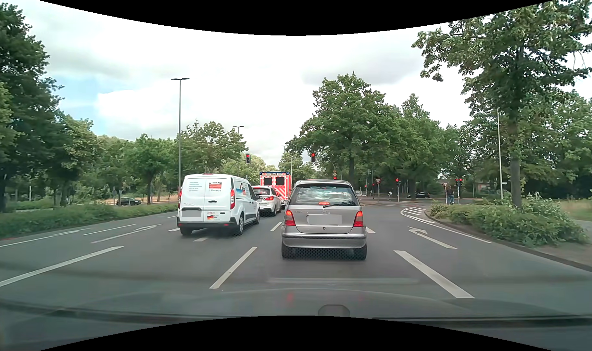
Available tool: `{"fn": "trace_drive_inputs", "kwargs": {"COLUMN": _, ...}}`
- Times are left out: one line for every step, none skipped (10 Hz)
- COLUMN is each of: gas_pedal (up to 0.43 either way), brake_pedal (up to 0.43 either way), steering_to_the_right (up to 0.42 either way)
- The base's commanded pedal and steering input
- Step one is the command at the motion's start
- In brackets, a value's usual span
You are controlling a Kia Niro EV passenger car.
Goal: Follow the waypoints while adhering to traffic rules and regulations
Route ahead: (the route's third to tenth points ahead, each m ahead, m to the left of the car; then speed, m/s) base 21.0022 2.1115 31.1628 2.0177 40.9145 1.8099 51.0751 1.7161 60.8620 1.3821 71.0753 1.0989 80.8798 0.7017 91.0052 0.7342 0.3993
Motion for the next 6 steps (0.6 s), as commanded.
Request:
{"fn": "trace_drive_inputs", "kwargs": {"gas_pedal": 0.0, "brake_pedal": 0.159, "steering_to_the_right": -0.007}}
{"fn": "trace_drive_inputs", "kwargs": {"gas_pedal": 0.0, "brake_pedal": 0.159, "steering_to_the_right": -0.007}}
{"fn": "trace_drive_inputs", "kwargs": {"gas_pedal": 0.0, "brake_pedal": 0.159, "steering_to_the_right": -0.007}}
{"fn": "trace_drive_inputs", "kwargs": {"gas_pedal": 0.0, "brake_pedal": 0.159, "steering_to_the_right": -0.007}}
{"fn": "trace_drive_inputs", "kwargs": {"gas_pedal": 0.0, "brake_pedal": 0.159, "steering_to_the_right": -0.007}}
{"fn": "trace_drive_inputs", "kwargs": {"gas_pedal": 0.0, "brake_pedal": 0.165, "steering_to_the_right": -0.007}}
